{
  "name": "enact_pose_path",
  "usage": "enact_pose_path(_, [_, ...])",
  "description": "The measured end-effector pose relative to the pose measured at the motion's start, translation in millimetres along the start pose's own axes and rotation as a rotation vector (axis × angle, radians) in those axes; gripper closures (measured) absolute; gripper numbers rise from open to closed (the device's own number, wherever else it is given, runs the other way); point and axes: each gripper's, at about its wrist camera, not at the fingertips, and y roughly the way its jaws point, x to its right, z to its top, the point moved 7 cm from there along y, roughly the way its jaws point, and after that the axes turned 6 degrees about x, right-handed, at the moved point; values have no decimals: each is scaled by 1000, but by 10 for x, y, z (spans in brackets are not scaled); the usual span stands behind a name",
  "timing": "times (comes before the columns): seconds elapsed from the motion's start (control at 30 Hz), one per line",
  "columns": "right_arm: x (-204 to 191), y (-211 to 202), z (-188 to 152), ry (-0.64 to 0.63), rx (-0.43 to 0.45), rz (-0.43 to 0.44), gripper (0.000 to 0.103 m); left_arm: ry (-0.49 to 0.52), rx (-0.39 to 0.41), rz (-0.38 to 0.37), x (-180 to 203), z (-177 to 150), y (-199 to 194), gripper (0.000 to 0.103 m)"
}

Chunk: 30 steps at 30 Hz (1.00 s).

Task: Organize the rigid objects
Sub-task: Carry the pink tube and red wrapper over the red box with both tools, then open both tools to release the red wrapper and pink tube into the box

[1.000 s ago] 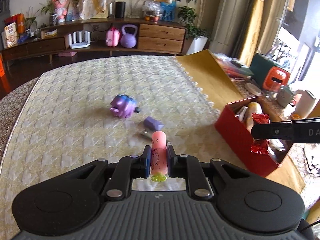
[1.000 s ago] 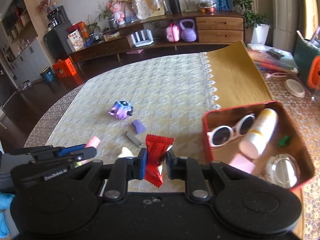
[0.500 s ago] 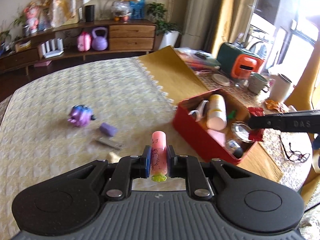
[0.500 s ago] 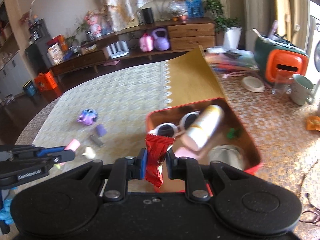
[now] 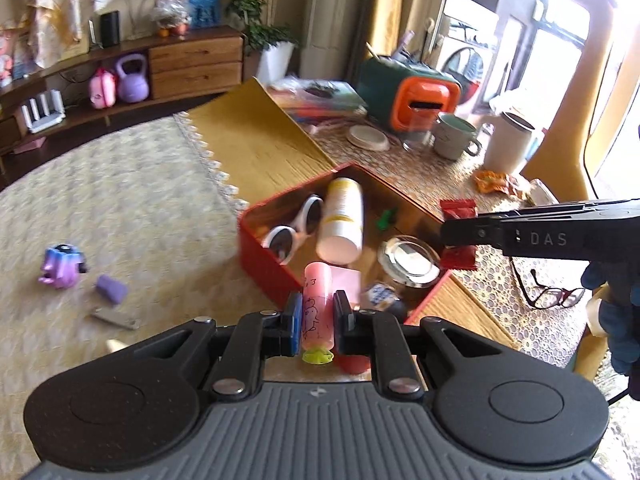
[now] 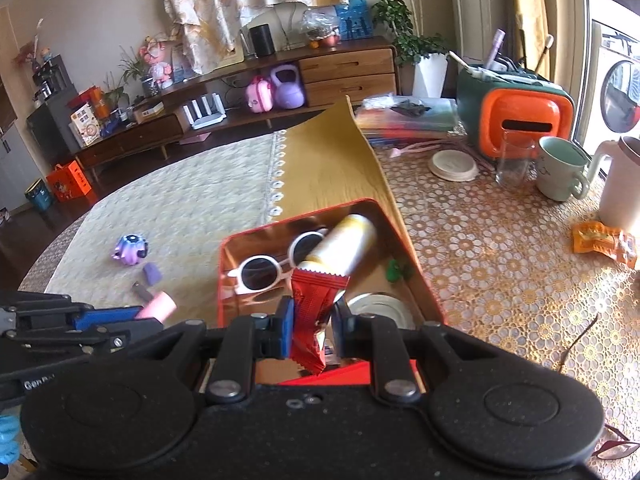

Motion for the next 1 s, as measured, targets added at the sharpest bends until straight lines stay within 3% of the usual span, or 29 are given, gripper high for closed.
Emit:
enact_pose_path(0.47, [368, 382, 90, 51, -30, -39, 84, 99, -95, 8, 390, 98, 699, 88])
enact_pose_path(1.0, [306, 828, -37, 47, -120, -15, 84, 67, -182, 23, 376, -11, 1176, 88])
